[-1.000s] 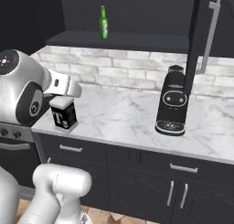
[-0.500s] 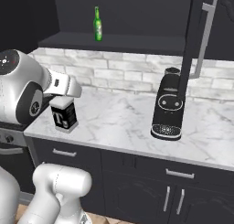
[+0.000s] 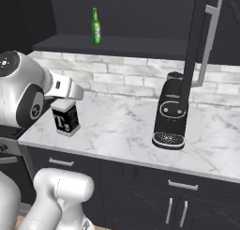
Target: Sort all alcoholic drinks to one cabinet, and non-alcoholic drinks to the other.
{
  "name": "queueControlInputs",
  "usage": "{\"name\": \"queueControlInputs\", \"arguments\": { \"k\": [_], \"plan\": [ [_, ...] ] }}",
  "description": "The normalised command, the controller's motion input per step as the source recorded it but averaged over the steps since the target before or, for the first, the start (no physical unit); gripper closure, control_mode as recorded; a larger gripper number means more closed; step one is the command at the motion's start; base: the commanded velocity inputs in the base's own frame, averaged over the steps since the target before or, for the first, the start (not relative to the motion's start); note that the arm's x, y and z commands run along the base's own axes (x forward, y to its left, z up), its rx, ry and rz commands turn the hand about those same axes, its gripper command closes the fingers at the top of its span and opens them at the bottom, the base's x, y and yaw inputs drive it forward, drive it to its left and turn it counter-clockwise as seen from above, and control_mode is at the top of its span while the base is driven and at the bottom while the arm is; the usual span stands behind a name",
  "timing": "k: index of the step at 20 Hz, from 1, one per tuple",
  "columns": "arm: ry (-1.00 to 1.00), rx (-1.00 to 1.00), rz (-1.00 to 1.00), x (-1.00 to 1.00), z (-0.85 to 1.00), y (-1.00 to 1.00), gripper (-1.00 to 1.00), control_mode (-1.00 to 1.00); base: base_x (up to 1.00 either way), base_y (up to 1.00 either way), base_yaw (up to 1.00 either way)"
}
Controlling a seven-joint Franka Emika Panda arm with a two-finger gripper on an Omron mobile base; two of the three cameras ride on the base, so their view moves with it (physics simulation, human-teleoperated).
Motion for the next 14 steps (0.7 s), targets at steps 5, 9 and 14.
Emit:
{"name": "queueControlInputs", "arguments": {
  "k": [5, 9, 14],
  "plan": [
    [0.0, 0.0, 0.0, 0.0, 0.0, 0.0, 1.0, 1.0, 0.31, -0.32, 0.0],
    [0.0, 0.0, 0.0, 0.0, 0.0, 0.0, 1.0, 1.0, 0.31, -0.33, 0.0],
    [0.0, 0.0, 0.0, 0.0, 0.0, 0.0, 1.0, 1.0, 0.32, -0.31, 0.0]
  ]
}}
